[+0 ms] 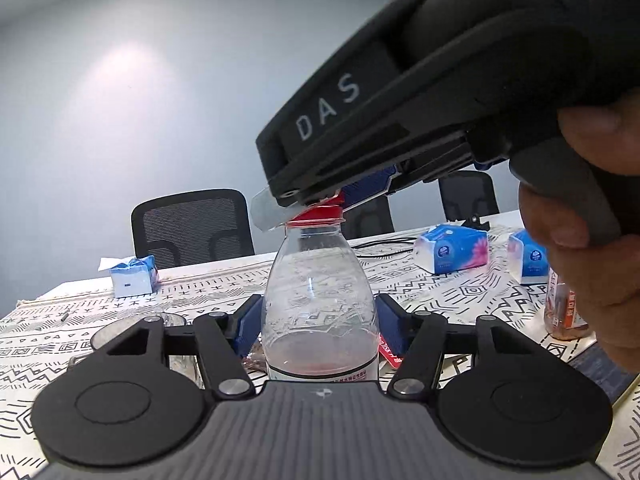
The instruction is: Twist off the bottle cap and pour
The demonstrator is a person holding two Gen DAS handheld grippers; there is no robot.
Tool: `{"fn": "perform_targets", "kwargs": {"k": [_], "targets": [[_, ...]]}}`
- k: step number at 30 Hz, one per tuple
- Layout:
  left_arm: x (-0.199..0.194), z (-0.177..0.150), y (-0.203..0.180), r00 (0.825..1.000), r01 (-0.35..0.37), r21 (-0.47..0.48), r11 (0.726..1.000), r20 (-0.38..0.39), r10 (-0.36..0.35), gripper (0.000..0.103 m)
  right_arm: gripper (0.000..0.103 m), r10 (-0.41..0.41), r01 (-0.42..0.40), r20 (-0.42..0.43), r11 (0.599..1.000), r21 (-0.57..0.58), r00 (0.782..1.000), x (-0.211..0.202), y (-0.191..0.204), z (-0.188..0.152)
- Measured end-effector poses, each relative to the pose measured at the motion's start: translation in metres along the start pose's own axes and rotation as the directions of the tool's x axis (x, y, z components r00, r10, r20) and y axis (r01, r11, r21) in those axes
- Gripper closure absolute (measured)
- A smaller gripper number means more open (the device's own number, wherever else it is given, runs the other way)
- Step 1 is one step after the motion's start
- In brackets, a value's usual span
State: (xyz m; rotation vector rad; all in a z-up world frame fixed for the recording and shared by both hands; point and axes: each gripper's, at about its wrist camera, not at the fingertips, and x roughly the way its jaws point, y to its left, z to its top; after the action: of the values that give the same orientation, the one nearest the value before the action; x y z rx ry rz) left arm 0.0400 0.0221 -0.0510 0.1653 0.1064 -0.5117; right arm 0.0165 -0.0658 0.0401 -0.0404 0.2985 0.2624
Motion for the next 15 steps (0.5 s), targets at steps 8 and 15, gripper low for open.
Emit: {"fn": "perform_targets", "kwargs": {"k": [8,15], "targets": [[-0.0026,-0.0002,-0.0076,1.000,-0.015,0.020,1.000,0.009,0.015,0.047,0.068,-0.051,0.052,-0.049,0.998,0.025,0.997,0.0059,0.0064,0.0077],[0.0005,0.0008,-0.0001,1.000,0.005,-0.013,1.000,0.000,-0.005,0.047,0.070,-0.037,0.037,-0.016,0.999,0.034,0.999,0.0075,0.0004,0.0041]]}}
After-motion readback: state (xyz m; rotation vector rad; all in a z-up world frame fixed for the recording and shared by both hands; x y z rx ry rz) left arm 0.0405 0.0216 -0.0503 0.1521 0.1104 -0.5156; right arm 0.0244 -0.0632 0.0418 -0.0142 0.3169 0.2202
